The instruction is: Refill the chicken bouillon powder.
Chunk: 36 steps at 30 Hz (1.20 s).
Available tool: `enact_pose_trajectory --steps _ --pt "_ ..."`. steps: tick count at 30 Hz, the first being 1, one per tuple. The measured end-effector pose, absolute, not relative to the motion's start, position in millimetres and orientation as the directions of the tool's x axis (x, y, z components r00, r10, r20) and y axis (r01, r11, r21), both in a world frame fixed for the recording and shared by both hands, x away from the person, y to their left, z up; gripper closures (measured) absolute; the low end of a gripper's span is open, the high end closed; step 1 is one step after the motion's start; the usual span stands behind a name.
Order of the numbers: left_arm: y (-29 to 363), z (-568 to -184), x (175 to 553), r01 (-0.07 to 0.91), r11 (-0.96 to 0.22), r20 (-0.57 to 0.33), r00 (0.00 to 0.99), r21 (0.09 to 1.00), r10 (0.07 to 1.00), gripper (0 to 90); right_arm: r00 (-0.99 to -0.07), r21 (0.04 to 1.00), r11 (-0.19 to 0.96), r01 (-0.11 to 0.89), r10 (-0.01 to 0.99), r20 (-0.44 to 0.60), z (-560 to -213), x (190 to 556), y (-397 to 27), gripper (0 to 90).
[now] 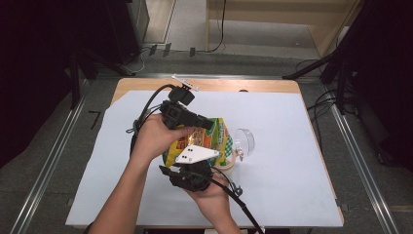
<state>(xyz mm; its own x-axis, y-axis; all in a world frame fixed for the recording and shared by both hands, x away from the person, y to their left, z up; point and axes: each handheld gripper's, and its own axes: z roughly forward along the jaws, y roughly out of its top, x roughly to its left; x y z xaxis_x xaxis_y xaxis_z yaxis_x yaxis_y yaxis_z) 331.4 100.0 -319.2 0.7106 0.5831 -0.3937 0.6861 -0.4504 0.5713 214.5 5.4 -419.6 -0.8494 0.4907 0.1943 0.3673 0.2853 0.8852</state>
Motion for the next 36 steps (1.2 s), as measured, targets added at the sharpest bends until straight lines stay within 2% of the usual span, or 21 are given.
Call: enact_pose_trajectory --steps 36 --pt "99.0 -318.5 332.1 0.681 -0.456 -0.389 0.716 0.573 0.580 75.5 -0.849 0.887 0.286 0.362 0.494 0.188 -419.1 214.9 4.9 68.9"
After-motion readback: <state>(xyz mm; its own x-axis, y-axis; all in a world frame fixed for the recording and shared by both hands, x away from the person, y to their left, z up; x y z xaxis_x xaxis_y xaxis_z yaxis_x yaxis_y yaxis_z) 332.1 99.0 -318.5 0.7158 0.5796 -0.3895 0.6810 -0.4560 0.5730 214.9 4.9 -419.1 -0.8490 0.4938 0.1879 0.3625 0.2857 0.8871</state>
